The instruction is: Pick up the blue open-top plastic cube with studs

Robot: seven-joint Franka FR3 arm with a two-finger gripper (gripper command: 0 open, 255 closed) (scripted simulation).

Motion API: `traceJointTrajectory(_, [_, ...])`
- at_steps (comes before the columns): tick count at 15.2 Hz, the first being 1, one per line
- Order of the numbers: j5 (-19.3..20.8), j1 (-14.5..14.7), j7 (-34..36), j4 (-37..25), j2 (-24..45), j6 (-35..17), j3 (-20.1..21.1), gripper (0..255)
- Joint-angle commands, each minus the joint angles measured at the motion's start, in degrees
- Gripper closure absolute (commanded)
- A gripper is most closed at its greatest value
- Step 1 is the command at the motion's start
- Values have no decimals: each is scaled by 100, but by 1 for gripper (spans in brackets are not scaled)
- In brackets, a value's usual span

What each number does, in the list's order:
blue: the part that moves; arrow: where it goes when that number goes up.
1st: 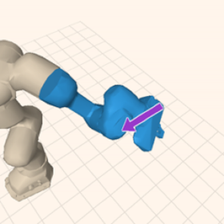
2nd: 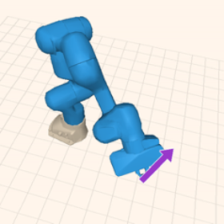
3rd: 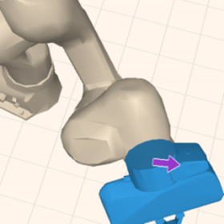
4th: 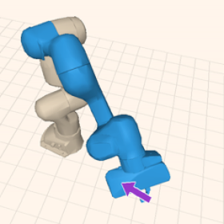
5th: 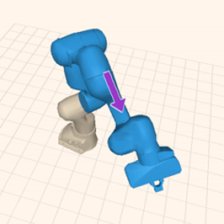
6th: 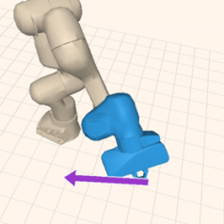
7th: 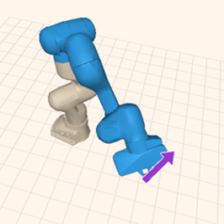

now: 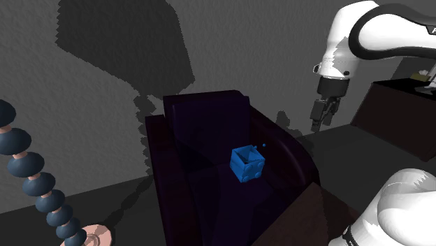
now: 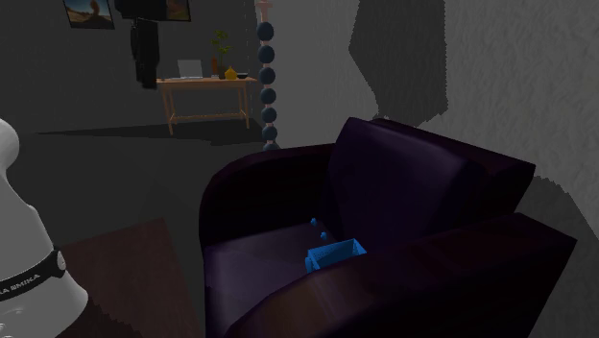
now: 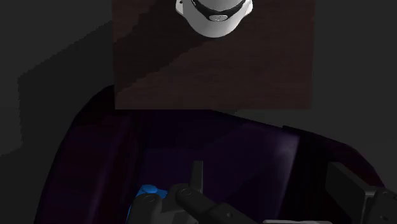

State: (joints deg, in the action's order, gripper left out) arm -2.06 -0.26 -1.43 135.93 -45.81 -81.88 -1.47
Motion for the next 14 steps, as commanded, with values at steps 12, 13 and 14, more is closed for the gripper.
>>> traceJointTrajectory(12, [52,-112,99,579,1602,-2286,-36,0])
traceJointTrajectory(13, [55,-121,108,582,1790,-2486,-42,0])
traceJointTrajectory(14, [57,-130,117,575,1983,-2682,-49,0])
